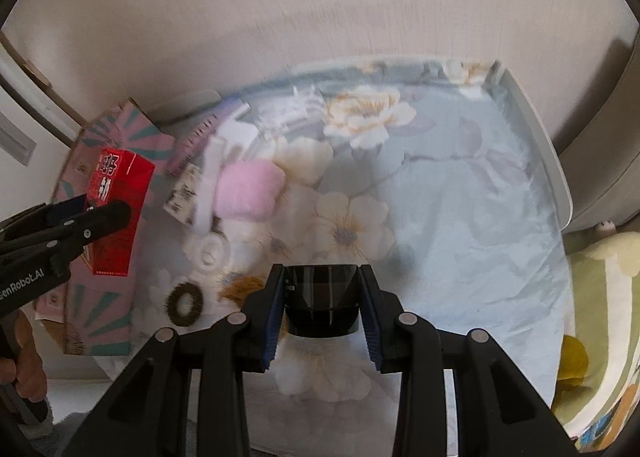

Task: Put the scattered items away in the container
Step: 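Carry carton and jar into the cardboard box and open both tools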

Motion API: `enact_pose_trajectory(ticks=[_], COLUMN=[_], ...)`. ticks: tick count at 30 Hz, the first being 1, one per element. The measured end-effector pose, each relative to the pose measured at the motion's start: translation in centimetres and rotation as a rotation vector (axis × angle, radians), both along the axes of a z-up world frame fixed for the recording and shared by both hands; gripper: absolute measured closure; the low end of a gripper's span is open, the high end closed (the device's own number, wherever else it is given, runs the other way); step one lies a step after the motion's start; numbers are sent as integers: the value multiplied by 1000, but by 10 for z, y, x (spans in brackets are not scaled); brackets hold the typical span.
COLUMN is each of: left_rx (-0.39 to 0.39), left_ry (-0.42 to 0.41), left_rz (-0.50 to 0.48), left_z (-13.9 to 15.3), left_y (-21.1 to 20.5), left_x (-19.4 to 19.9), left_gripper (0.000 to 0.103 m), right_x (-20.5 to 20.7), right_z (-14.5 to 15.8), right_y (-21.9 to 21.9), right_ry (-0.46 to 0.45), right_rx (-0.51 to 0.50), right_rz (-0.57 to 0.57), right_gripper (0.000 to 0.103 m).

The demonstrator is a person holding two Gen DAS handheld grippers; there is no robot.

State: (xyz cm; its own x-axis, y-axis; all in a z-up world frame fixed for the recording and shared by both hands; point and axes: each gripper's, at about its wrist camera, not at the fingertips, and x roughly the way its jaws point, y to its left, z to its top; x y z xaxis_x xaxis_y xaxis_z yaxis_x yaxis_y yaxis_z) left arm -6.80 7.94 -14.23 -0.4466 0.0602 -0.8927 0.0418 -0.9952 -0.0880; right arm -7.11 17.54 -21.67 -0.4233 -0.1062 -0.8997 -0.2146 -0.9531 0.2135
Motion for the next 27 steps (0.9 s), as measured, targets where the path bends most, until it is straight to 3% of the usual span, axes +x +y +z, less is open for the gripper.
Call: enact_pose_trajectory(ticks=[8, 15, 20, 27], left_rx=[-16, -24, -32, -12], left_ry=[90, 158, 138, 62], left_rz=[62, 196, 309, 432], left_z=[58, 101, 99, 64], left_y=[-31, -87, -122, -155], left_x=[26, 61, 91, 127], left_gripper=[57, 57, 56, 56], right_x=[-4, -19, -38, -74], right_z=[49, 89, 97, 94], right_y=[-7, -30, -67, -142], right_ry=[95, 154, 169, 187], right_rx=[39, 72, 74, 13], right_rz=[34, 113, 234, 450], right_gripper=[70, 70, 70, 70])
